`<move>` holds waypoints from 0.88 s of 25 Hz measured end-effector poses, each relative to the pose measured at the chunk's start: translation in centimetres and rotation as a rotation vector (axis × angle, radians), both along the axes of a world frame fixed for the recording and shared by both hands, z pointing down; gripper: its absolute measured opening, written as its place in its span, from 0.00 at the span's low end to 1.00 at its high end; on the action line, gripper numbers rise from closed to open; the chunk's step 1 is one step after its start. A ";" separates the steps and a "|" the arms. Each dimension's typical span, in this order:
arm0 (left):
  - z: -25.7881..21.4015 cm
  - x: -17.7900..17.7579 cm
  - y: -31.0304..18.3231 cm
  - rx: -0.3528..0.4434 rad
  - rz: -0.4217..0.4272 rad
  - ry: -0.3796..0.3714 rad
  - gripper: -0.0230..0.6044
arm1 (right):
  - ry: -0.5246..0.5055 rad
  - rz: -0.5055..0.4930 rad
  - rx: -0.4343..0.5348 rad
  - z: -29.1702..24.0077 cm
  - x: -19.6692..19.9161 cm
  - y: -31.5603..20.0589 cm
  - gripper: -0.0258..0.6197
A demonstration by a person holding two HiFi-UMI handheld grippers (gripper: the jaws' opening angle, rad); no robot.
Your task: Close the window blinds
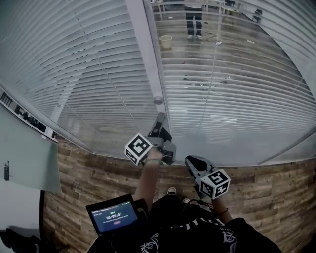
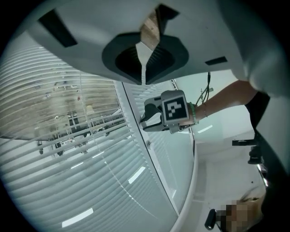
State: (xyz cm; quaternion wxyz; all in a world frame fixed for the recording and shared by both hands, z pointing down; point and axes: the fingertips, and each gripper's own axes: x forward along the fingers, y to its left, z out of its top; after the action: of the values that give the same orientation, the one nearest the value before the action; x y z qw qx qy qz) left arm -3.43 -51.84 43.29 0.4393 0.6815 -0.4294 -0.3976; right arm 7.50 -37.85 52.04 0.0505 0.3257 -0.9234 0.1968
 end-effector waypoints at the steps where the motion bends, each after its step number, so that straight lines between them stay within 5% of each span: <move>1: -0.1 0.1 0.1 0.026 -0.008 -0.144 0.24 | 0.000 -0.003 -0.001 0.0 -0.1 0.0 0.10; 7: 0.0 -0.2 1.1 0.154 -0.107 -1.493 0.27 | 0.010 -0.012 -0.011 0.6 -0.2 0.3 0.10; 10: -0.2 0.7 1.0 0.249 -0.112 -1.946 0.27 | 0.015 -0.011 -0.020 0.9 -0.1 0.3 0.10; 12: -0.1 1.2 1.1 0.296 -0.113 -2.093 0.27 | 0.017 -0.014 -0.021 1.0 -0.2 0.4 0.10; 15: 0.6 1.9 1.1 0.336 -0.066 -2.163 0.27 | 0.015 -0.021 -0.021 1.0 -0.4 0.5 0.10; 20: 0.9 1.6 0.6 0.292 -0.046 -2.175 0.26 | 0.018 -0.023 -0.026 1.2 -0.6 0.6 0.10; 22: 0.7 1.3 0.6 0.267 -0.045 -2.041 0.24 | 0.017 -0.018 -0.029 1.2 -0.6 0.6 0.10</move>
State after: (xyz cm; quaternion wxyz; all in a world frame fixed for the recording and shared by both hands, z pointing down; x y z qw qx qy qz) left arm -2.16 -51.23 43.99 -0.2218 0.7297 -0.5631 0.3183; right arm 6.92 -37.21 53.29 0.0650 0.3184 -0.9228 0.2070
